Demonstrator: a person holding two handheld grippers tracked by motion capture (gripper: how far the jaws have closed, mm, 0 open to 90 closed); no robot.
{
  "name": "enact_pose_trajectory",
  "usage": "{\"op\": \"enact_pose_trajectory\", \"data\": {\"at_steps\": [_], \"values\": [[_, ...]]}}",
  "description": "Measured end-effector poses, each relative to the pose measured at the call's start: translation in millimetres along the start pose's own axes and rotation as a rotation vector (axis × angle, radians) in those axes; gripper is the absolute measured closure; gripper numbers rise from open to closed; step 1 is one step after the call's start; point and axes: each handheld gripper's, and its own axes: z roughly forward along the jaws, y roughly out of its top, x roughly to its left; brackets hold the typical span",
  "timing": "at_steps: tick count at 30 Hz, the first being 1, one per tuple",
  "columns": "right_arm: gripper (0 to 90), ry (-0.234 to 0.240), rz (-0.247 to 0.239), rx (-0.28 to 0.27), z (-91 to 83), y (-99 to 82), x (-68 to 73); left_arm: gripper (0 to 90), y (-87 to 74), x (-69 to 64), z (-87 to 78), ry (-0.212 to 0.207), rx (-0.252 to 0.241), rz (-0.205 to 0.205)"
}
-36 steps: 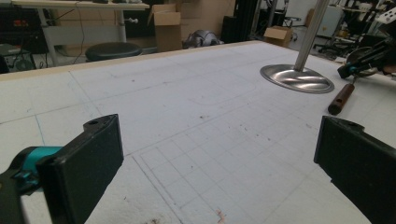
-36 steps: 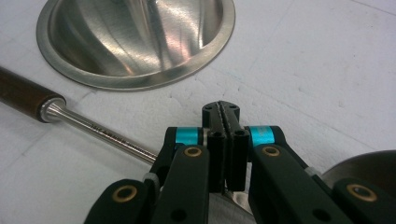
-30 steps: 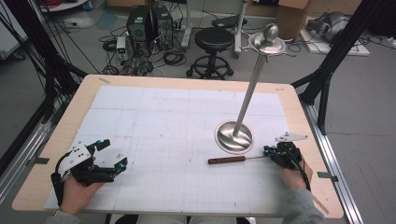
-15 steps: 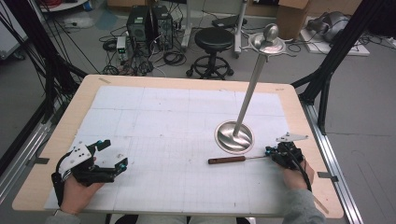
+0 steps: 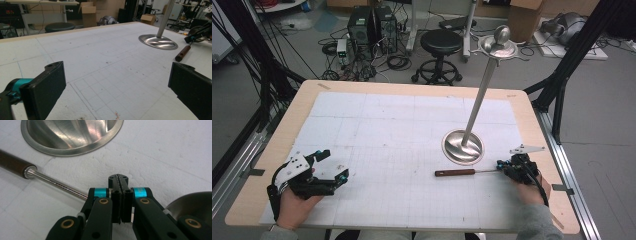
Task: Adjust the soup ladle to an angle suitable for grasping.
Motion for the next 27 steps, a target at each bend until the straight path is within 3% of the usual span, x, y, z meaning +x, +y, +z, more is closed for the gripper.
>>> {"op": "enact_pose_trajectory", "data": {"at_steps": [27], "values": [[89.9, 0.055, -0.031, 0.057, -15.4, -10.8, 21.9, 1.8, 0.7, 0.6, -0.1, 0.003, -0.014, -0.008]]}}
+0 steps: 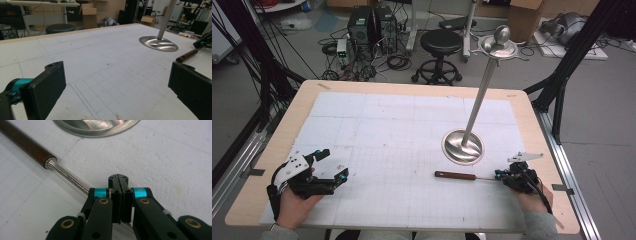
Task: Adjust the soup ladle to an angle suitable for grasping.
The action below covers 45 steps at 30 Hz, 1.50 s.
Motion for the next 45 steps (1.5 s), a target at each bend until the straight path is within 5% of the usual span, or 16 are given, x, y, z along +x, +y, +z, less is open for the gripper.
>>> {"op": "enact_pose_trajectory", "data": {"at_steps": [8, 27, 32, 35, 40, 45], "values": [[90.0, 0.003, -0.032, 0.018, -3.0, -1.7, 7.1, 1.8, -0.1, -0.1, 0.1, 0.001, 0.002, 0.0], [89.9, 0.008, 0.006, 0.046, -10.7, -8.7, 20.5, 1.8, 0.5, 0.7, -0.7, -0.001, -0.002, 0.0], [89.9, 0.009, -0.014, 0.044, -11.1, -9.0, 21.8, 1.8, 0.2, 0.6, 0.1, -0.001, 0.001, 0.0], [89.9, 0.021, -0.045, -0.014, -13.7, -6.3, 24.4, 1.8, 0.2, 0.6, 0.4, 0.0, 0.001, -0.001], [89.9, 0.166, -0.103, -0.123, -15.4, 0.7, 34.4, 1.8, 0.1, 1.2, 0.5, 0.0, 0.004, 0.0], [89.9, 0.289, -0.191, -0.111, -3.6, 6.6, 50.6, 1.8, 0.2, 1.0, -0.1, 0.002, 0.002, -0.001]]}}
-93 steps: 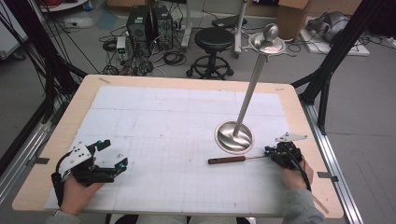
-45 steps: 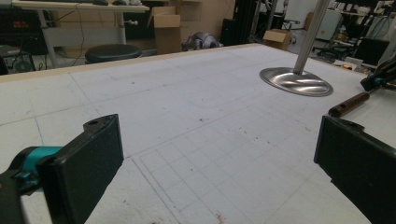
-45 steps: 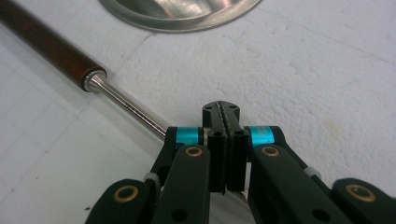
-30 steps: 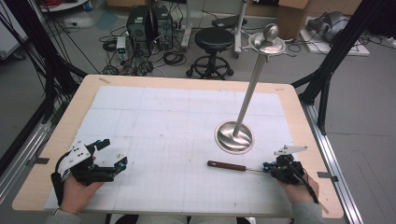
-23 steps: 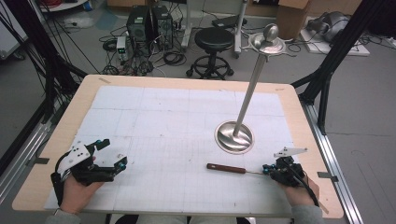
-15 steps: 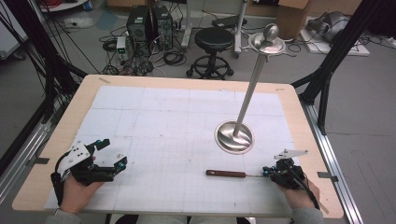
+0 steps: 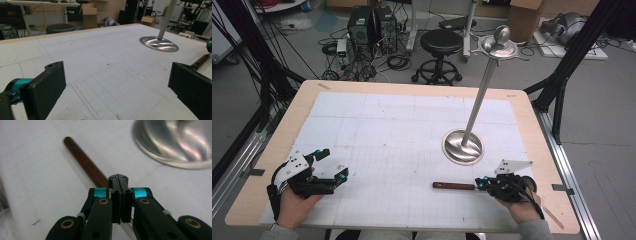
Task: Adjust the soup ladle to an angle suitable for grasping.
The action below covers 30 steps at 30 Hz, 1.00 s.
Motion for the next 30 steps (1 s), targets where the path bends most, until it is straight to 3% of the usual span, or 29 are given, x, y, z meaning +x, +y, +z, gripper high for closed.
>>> {"op": "enact_pose_trajectory", "data": {"at_steps": [4, 11, 17, 30], "values": [[89.9, 0.098, -0.092, -0.002, 9.5, 3.6, 10.2, 1.8, -0.1, 0.0, 0.0, 0.0, 0.001, 0.0], [89.9, 0.151, -0.163, 0.04, 24.4, 8.3, 20.9, 1.8, -0.2, -0.4, 0.0, 0.001, 0.001, 0.001], [89.9, 0.142, -0.203, 0.088, 34.7, 9.8, 22.1, 1.8, -0.4, -0.7, -0.2, 0.0, 0.005, 0.004], [89.9, 0.092, -0.204, 0.067, 42.3, 17.1, 12.7, 1.8, -1.2, -0.8, -2.6, 0.003, 0.01, 0.001]]}}
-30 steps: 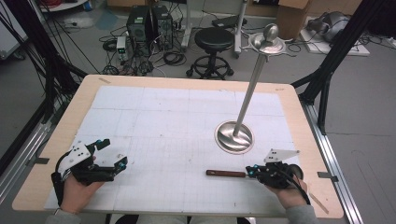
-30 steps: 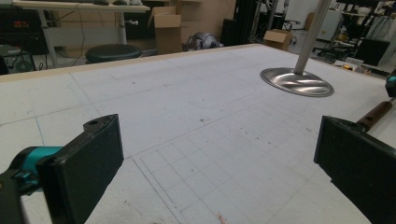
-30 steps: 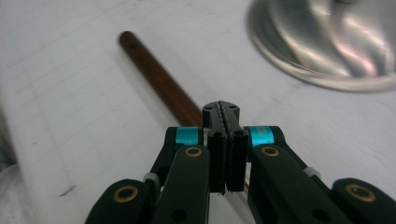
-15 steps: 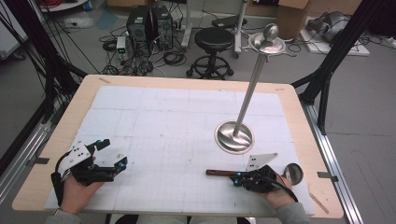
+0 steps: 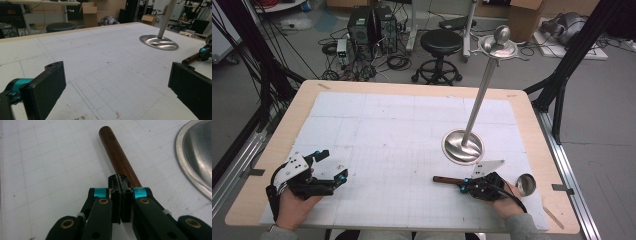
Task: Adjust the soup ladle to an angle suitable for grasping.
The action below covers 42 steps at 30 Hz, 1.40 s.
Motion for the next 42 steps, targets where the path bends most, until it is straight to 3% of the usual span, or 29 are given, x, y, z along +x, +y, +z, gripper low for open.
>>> {"op": "enact_pose_trajectory", "data": {"at_steps": [23, 27, 29, 33, 36, 39, 42], "values": [[89.9, -0.071, 0.018, -0.017, 7.2, 6.1, -20.8, 1.8, -1.1, 1.4, -4.5, 0.012, -0.002, -0.004], [89.6, -0.051, 0.021, -0.021, 6.1, 5.7, -22.4, 1.8, -1.1, 2.1, -4.8, 0.01, -0.001, -0.004], [89.6, -0.033, 0.021, -0.049, 2.4, 6.1, -22.7, 1.8, -1.4, 2.1, -4.7, 0.011, -0.005, -0.009], [89.3, 0.001, -0.031, -0.069, -6.0, 8.8, -21.9, 1.8, -1.4, 2.0, -5.3, 0.011, -0.003, -0.008], [84.0, 0.046, -0.065, -0.058, -11.9, 8.4, -22.1, 1.8, -1.6, 1.9, -5.3, 0.011, 0.0, -0.004], [72.1, 0.044, -0.094, -0.061, -19.4, 8.4, -22.9, 1.8, -1.6, 1.9, -5.5, 0.012, 0.0, -0.005], [59.8, 0.044, -0.088, -0.091, -27.0, 8.0, -25.6, 1.8, -1.9, 2.0, -5.8, 0.013, -0.001, -0.006]]}}
